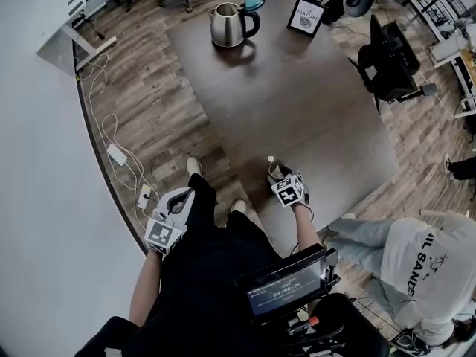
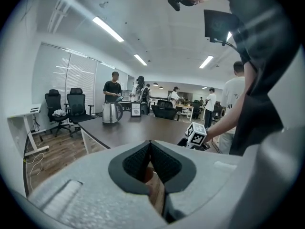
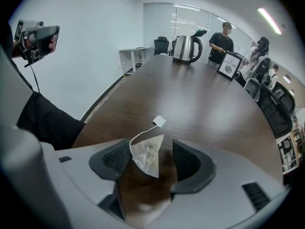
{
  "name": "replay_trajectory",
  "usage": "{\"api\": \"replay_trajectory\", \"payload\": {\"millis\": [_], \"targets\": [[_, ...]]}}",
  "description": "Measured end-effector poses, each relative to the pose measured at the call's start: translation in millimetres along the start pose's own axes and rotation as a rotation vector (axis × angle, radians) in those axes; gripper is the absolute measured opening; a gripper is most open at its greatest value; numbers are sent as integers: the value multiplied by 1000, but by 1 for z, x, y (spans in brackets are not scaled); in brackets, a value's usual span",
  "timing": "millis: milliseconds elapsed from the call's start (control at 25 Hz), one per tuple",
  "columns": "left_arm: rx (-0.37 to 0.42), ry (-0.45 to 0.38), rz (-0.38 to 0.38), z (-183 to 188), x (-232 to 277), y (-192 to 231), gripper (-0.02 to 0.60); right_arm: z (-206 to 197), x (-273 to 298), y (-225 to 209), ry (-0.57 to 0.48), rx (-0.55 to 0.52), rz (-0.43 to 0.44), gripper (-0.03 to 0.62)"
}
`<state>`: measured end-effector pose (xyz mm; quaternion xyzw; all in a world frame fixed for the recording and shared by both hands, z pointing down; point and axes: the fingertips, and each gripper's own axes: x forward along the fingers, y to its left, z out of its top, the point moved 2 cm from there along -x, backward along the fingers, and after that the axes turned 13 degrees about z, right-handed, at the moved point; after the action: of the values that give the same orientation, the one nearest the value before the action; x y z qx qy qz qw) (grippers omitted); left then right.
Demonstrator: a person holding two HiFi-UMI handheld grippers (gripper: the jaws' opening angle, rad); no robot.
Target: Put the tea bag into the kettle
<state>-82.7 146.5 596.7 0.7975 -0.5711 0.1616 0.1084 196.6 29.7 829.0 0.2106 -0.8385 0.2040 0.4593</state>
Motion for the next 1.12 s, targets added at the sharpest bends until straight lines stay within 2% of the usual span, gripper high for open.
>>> {"api": "replay_trajectory", "payload": {"millis": [440,480,560,760,960,1120], "targets": [[2,-2,-2,4,6,3,3,3,-2,3,-5,-2,-52,253],[2,-3,-3,5,6,3,3,3,-2,3,-1,-4,-58,237],[-1,-3,-5,5,6,3,3,2,-3,4,10,-8,-78,160],[3,-6,-10,3,7,3,3,-3,-2,4,20,-1,-121,81],[4,-8,-15,2,6,0,3,-5,-3,7,20,-4,-129,66],[7,-30,-25,3,6,-1,3,1,-10,9,-31,22,-125,60]]}}
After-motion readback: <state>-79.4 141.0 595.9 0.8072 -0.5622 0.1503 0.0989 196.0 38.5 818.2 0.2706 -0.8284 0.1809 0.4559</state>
